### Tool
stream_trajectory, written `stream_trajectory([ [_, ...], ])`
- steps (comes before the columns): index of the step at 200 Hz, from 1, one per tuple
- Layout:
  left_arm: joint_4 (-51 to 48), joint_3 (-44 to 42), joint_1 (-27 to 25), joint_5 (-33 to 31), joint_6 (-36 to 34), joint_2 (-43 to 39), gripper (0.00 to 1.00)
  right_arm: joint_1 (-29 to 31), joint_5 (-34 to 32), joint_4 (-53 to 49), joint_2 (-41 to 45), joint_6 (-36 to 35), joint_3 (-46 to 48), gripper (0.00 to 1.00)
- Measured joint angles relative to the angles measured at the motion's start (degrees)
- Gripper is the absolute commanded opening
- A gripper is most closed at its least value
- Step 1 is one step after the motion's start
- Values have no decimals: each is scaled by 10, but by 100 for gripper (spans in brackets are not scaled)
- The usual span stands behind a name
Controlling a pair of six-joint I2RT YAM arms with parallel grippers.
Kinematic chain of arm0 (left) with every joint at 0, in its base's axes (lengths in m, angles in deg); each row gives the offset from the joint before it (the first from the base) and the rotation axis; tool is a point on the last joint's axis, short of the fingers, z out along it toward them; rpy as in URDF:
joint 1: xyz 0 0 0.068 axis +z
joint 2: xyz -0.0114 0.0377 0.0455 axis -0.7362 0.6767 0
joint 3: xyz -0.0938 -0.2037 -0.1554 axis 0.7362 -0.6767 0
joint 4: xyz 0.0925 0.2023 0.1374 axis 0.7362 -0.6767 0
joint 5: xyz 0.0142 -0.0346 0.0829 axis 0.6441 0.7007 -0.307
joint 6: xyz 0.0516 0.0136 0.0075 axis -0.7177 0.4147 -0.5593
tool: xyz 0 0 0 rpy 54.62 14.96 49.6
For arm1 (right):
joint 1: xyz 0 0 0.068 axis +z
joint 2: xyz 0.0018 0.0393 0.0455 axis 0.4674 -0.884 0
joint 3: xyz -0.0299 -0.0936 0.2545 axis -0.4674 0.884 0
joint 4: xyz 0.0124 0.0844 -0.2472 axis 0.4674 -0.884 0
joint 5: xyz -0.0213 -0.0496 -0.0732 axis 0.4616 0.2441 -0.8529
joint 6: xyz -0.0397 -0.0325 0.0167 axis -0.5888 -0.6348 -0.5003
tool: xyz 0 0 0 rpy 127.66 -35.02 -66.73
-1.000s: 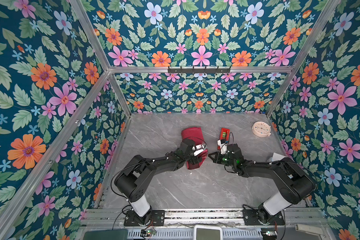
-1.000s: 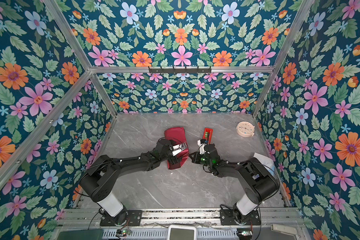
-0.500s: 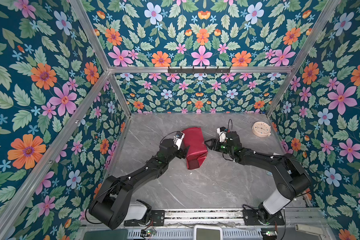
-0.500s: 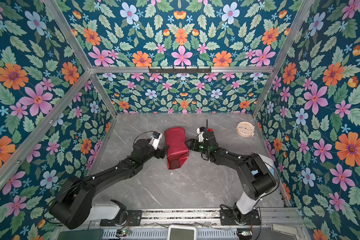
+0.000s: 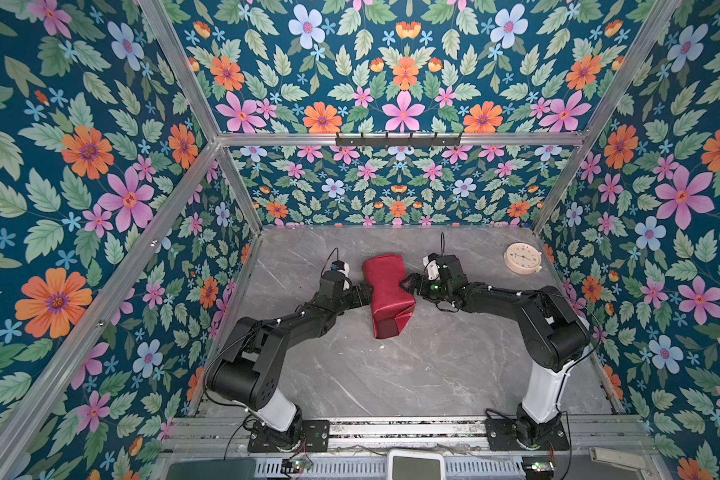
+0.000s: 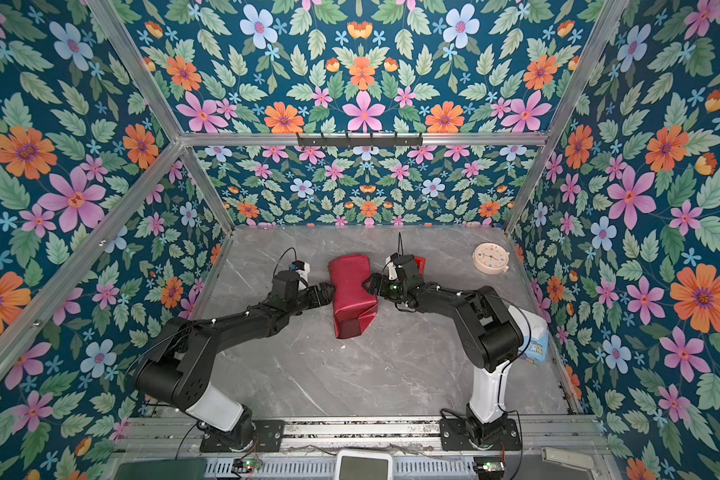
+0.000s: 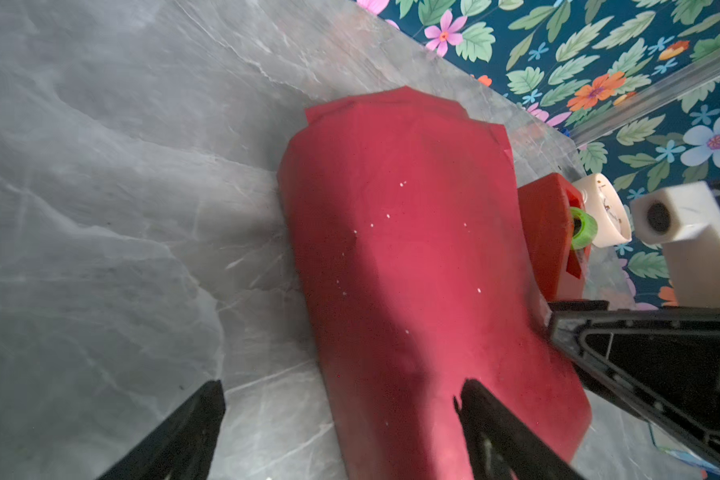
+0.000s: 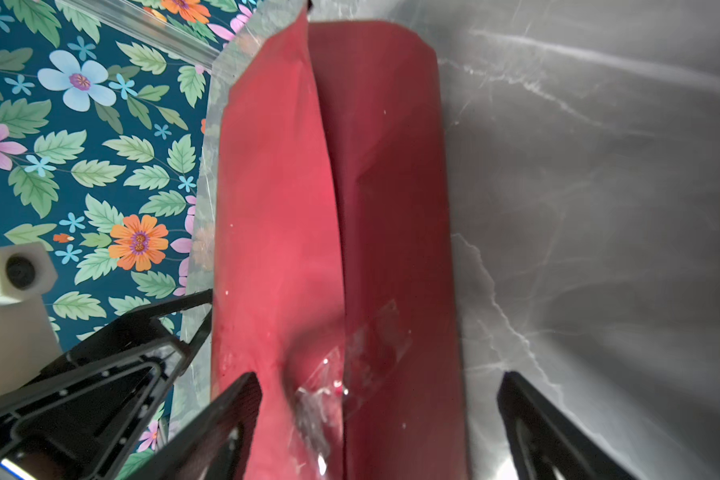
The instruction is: Wrap the gift box in paper
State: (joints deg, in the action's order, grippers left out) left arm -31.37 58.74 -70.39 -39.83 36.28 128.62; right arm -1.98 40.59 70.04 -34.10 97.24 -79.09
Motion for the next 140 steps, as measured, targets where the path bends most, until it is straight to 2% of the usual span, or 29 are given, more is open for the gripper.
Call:
stream_trajectory([
  [33, 10, 11, 1, 16, 15, 30, 91, 1, 21, -6, -11, 7, -10, 91],
  [81, 37, 26, 0, 61, 29, 67, 84, 2, 47, -4, -21, 17, -11, 88],
  [140, 50, 41, -26, 121, 31, 84, 82, 9, 60, 26, 26, 43, 59, 85],
])
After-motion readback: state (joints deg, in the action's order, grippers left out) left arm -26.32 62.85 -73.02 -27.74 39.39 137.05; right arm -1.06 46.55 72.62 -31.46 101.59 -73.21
